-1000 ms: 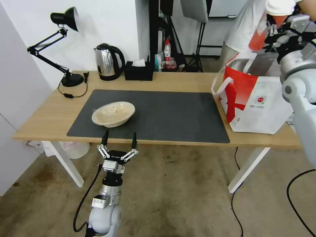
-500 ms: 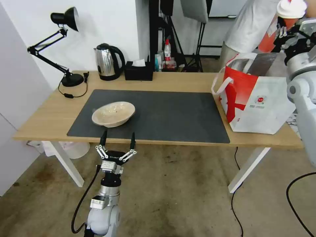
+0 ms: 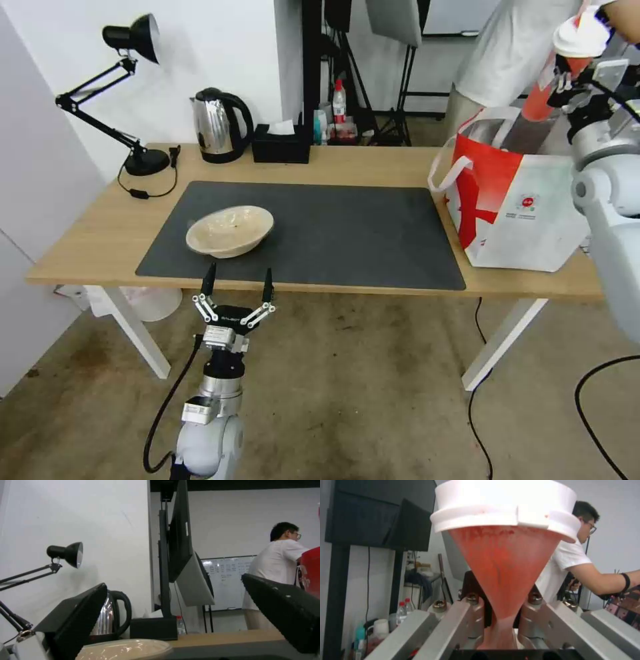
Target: Pick up the trash from the table and place it into the takeout bag.
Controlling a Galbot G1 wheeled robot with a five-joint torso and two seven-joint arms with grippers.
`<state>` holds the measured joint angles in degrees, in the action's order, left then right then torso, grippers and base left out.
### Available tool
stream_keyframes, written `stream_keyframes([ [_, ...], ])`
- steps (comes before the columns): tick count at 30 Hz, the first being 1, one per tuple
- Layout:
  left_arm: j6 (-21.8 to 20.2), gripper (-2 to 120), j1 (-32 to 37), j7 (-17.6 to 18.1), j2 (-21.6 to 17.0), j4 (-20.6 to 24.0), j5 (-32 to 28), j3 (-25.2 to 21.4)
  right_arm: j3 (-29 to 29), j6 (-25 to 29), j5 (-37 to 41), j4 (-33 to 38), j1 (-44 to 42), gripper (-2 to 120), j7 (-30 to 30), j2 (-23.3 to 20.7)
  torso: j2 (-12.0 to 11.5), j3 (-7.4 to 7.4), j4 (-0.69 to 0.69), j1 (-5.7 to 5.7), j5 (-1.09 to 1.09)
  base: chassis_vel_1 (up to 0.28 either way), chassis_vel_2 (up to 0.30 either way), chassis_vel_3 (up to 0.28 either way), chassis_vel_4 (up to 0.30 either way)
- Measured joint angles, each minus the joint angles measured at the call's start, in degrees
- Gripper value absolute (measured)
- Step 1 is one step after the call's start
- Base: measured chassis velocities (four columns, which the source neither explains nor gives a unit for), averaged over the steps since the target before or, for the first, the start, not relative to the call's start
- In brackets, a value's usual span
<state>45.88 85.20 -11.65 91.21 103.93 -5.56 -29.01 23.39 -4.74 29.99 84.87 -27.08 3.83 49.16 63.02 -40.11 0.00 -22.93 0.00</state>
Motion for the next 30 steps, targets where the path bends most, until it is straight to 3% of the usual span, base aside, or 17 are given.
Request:
stream_keyframes([
  [9, 0.01, 100, -0.29, -0.01, -0.01, -0.18, -0.03, 0.01, -0.98, -1.38, -0.91, 0.18, -1.06, 7, 0.0, 0.32, 0.0, 0.0, -0.01, 0.0, 0.0, 0.0, 0.0, 0.0, 0.0],
  [22, 0.01, 100, -0.67, -0.02, 0.0, -0.38, -0.02, -0.04, 0.91, -13.08, -1.64, 4.25, -2.05, 7, 0.06, -0.67, 0.0, 0.01, 0.0, 0.0, 0.0, 0.0, 0.0, 0.0, 0.0],
  [30, 0.01, 100, -0.67, -0.03, 0.02, -0.4, 0.08, 0.19, 1.51, -16.29, -1.83, 5.11, -1.75, 7, 0.06, -1.02, 0.0, 0.01, 0.0, 0.01, 0.0, 0.0, 0.0, 0.0, 0.0],
])
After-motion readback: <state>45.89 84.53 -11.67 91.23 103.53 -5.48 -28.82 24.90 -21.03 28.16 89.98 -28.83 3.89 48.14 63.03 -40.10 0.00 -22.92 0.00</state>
